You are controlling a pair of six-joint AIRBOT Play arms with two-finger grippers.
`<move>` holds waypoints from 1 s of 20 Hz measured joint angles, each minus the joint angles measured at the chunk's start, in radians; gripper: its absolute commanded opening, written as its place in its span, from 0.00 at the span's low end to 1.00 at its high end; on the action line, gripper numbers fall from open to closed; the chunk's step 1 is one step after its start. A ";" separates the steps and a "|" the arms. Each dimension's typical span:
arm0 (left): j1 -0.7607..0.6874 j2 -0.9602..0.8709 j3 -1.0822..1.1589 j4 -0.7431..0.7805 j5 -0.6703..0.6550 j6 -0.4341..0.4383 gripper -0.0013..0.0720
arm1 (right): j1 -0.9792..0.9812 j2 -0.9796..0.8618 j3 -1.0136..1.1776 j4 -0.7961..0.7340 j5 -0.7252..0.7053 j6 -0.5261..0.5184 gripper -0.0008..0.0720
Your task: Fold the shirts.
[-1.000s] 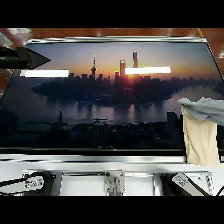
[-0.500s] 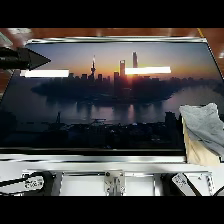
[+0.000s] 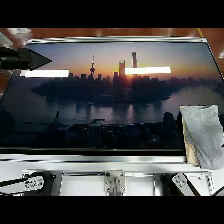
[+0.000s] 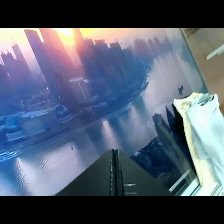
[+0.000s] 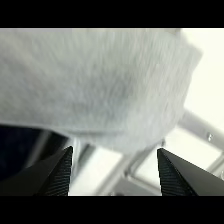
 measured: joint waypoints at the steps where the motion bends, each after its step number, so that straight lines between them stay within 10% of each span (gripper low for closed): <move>1: -0.015 0.000 0.000 0.031 0.011 -0.011 0.06 | 0.000 0.000 0.065 0.046 -0.047 -0.001 0.88; 5: -0.171 -0.003 0.004 0.438 0.048 -0.151 0.10 | 0.097 0.001 0.265 0.336 -0.238 -0.058 0.88; 7: -0.306 -0.012 0.006 0.750 0.031 -0.234 0.98 | 0.256 -0.008 0.298 0.365 -0.244 -0.083 0.90; 11: -0.485 -0.045 0.009 1.024 -0.041 -0.360 1.00 | 0.632 -0.101 0.300 0.256 -0.135 -0.050 0.97; 20: -0.511 -0.084 0.008 0.975 -0.119 -0.460 1.00 | 0.920 -0.217 0.299 0.200 -0.057 0.019 0.97</move>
